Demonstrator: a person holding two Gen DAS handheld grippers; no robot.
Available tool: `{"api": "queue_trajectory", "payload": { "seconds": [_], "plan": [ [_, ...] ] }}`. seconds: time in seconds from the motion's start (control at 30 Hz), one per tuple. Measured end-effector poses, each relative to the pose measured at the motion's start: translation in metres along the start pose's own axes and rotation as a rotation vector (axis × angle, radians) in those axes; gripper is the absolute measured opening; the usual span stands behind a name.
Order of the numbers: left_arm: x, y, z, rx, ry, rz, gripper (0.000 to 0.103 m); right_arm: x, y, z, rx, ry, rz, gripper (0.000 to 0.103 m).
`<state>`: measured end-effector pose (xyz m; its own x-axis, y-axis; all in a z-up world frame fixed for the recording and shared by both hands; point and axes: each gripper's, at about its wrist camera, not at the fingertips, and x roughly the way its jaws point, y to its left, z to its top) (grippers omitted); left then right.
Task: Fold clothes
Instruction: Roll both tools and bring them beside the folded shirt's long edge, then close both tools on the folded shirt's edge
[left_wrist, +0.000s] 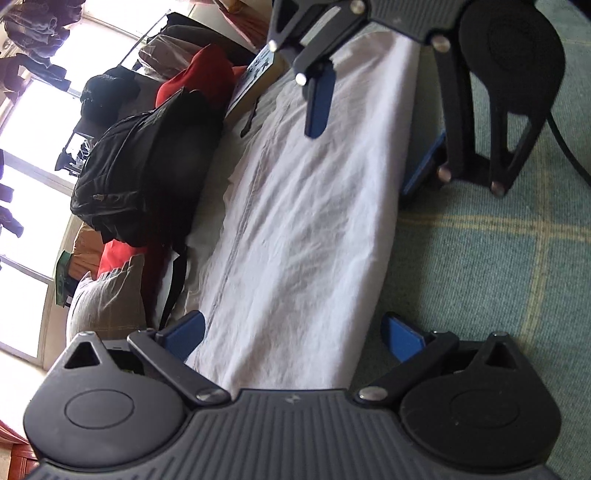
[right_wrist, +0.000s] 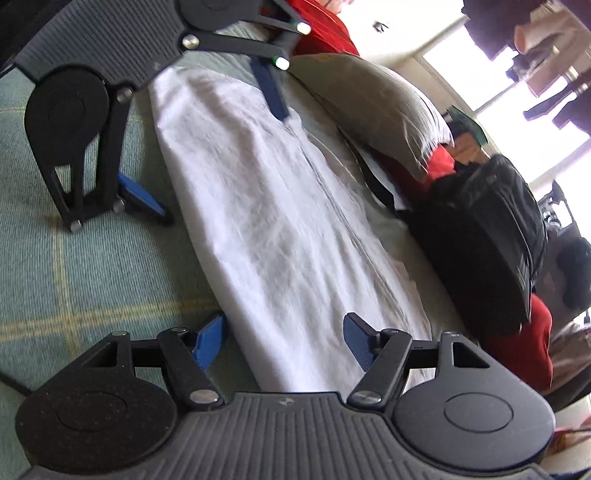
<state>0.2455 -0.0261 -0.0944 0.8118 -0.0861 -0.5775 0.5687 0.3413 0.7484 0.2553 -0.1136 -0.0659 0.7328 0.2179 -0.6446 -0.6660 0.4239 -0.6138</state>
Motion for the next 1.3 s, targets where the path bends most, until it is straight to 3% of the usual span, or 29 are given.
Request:
{"api": "queue_trajectory", "payload": {
  "seconds": [0.23,0.57,0.73,0.97,1.1,1.3],
  "plan": [
    [0.002,0.006,-0.011,0.009,0.022,0.021,0.103,0.005,-0.001,0.002,-0.026,-0.002,-0.013,0.08],
    [-0.004,0.02,-0.061,0.035,0.162,0.123,0.103,-0.004,-0.039,-0.06,0.052,0.15,-0.129,0.089],
    [-0.002,0.011,-0.049,0.086,0.151,0.159,0.101,-0.002,-0.033,-0.068,-0.002,0.199,-0.2,0.087],
    [0.011,-0.007,-0.004,0.148,0.041,0.163,0.101,0.007,-0.002,-0.03,-0.128,0.088,-0.166,0.082],
    [0.009,-0.006,-0.022,0.188,0.048,0.198,0.101,0.01,-0.004,-0.035,-0.158,0.057,-0.157,0.082],
    [0.015,0.008,-0.049,0.162,0.128,0.235,0.102,0.01,-0.029,-0.071,-0.11,0.175,-0.24,0.082]
  ]
}}
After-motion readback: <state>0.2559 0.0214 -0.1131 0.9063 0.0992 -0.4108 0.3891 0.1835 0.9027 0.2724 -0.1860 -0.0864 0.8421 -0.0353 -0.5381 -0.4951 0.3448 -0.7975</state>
